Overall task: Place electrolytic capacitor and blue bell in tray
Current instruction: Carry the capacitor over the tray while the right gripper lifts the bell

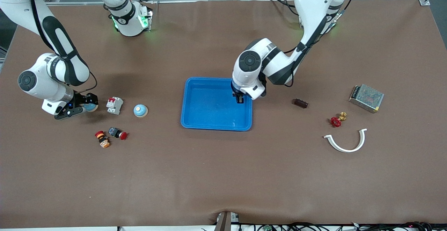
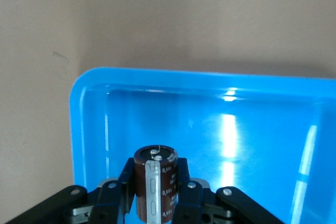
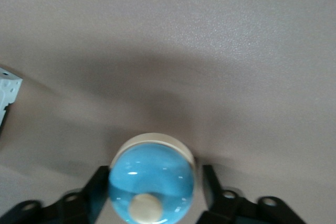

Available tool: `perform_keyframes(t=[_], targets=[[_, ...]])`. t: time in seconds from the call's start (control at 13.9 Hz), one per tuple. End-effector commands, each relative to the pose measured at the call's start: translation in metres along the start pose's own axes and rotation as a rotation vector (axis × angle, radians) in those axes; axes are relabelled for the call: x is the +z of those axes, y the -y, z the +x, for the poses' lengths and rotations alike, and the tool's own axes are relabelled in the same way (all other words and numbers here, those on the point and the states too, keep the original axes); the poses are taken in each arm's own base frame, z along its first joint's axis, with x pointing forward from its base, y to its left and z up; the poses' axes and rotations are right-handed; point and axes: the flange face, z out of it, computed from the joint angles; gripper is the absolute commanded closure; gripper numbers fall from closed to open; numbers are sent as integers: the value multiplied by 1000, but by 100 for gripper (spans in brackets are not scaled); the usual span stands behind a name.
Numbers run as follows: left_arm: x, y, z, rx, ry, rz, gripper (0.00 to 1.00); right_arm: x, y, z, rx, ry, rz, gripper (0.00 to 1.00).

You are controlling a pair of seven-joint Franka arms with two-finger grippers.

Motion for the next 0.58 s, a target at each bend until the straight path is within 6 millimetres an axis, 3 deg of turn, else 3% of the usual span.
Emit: perform_keyframes(t=[0.0,0.29,0.43,0.5], targets=[[19,8,-10,1,-33,-35,100,-1,-1,-2,-8,-5,-2,56],[44,17,-16,15,-62,-54,100,-5,0,2,-10,-9,-3,61],[46,18,-16,16,-65,-53,100,-18,-2,10,-12,1,5,61],[46,18,-16,16,-65,-53,100,-33,-7,18,-10,31,28,61]])
